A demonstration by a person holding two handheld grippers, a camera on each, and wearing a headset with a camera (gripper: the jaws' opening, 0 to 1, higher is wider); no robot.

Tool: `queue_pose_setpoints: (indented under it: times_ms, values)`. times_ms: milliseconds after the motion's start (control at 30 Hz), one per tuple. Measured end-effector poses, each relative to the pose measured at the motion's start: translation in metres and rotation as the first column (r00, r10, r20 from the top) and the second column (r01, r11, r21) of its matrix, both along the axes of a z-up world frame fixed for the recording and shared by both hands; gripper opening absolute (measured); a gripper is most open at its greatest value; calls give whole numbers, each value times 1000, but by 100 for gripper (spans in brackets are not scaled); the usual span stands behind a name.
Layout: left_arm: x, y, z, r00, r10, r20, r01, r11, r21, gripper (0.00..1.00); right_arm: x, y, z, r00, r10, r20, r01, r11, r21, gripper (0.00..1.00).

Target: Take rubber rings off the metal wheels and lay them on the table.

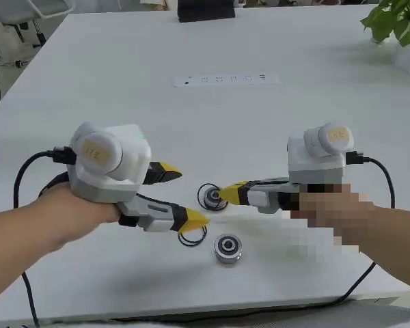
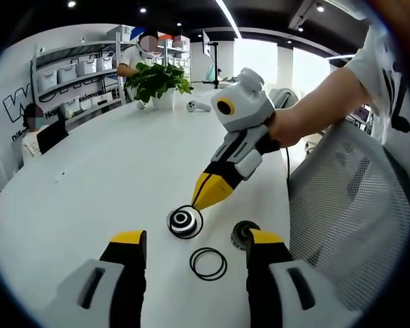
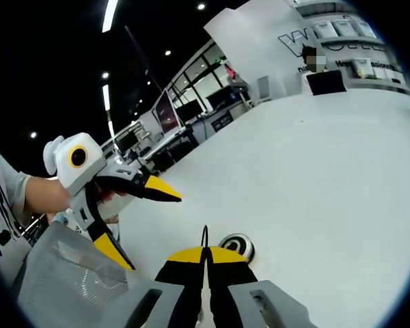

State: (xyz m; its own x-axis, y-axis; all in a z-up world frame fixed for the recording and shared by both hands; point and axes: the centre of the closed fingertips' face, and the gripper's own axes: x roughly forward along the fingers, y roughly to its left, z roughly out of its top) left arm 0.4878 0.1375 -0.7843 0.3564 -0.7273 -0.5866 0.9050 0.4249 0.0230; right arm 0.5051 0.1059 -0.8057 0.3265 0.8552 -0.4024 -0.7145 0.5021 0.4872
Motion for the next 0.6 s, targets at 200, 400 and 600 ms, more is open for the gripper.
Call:
queue_pose_setpoints:
  times_ms: [200,400,600]
  values:
    - [-6,4,5,1000,4,3,-4,1000,-9,59,-5,4,0,1000,21,-4,-21,1000,0,0]
    - [-10,7,7,1000,9,-3,-9,1000,-14,63,-11,8,1,999,47,-18,-47,999,14,0]
    - [-15,10,6,1000,5,-2,-5,1000,-5,66,-15,12,-1,997,68,-39,-67,998,20,0]
